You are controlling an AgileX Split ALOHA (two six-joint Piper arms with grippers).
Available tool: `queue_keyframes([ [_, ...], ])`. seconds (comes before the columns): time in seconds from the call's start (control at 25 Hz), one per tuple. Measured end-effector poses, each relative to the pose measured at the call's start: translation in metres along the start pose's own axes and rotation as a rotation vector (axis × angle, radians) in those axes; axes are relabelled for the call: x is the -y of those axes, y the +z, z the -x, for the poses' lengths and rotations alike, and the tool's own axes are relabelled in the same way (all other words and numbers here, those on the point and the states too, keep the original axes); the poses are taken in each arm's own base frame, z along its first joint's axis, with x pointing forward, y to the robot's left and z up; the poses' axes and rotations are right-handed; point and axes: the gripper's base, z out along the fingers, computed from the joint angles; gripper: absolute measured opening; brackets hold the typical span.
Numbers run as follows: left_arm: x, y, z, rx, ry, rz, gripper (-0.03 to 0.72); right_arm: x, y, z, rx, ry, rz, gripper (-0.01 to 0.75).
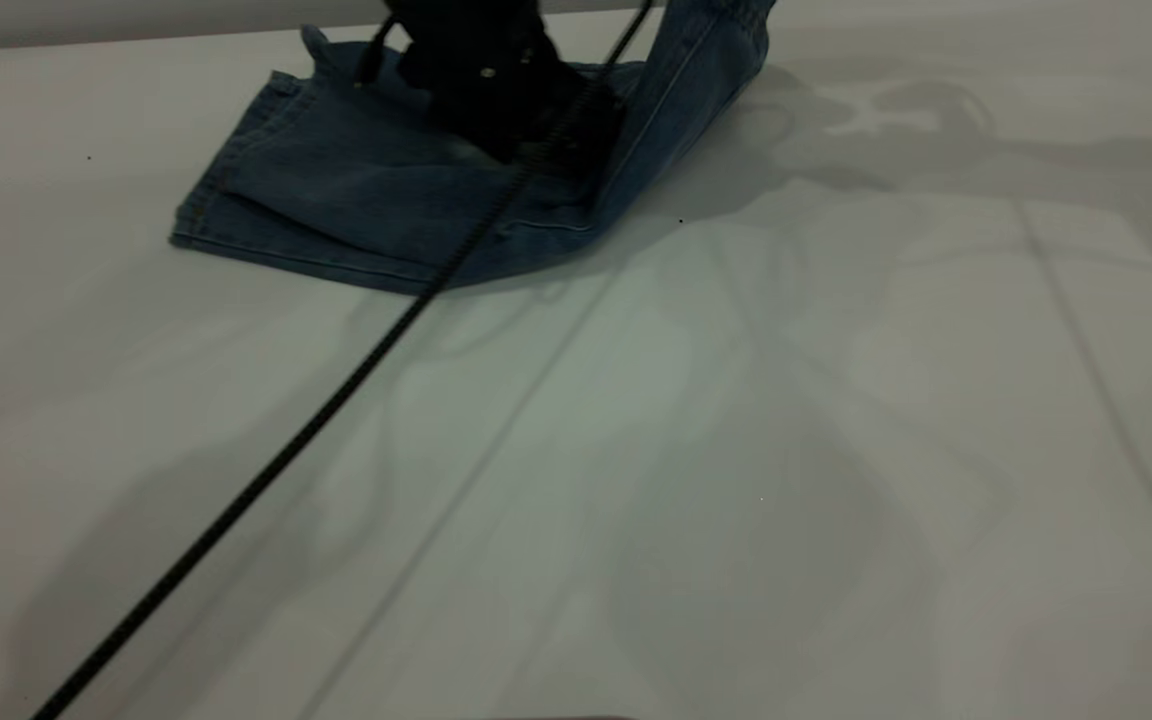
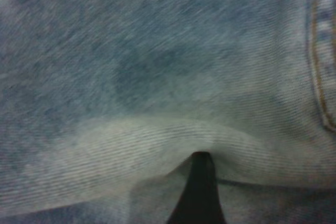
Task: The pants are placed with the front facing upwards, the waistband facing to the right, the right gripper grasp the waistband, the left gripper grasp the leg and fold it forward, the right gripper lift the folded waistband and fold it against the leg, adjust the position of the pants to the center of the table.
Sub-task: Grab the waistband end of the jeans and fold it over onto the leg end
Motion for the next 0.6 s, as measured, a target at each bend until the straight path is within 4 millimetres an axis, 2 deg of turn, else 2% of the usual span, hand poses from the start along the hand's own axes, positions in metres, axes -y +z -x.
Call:
queue_keyframes([
  [0.16, 0.021, 0.000, 0.003, 0.029, 0.032, -0.024, 0.577, -0.009, 0.000, 0.008, -0.007, -0.019, 0.019, 0.079],
  [0.32, 0.024, -0.001, 0.003, 0.005, 0.035, -0.028, 0.577, -0.012, -0.001, 0.011, -0.005, -0.024, 0.021, 0.078],
  [0.44, 0.013, -0.006, 0.005, -0.074, 0.022, -0.021, 0.577, -0.012, -0.001, 0.011, -0.005, -0.024, 0.021, 0.078],
  [0.6, -0.014, -0.019, 0.020, -0.127, -0.012, 0.003, 0.577, -0.012, -0.001, 0.011, -0.005, -0.022, 0.023, 0.078],
])
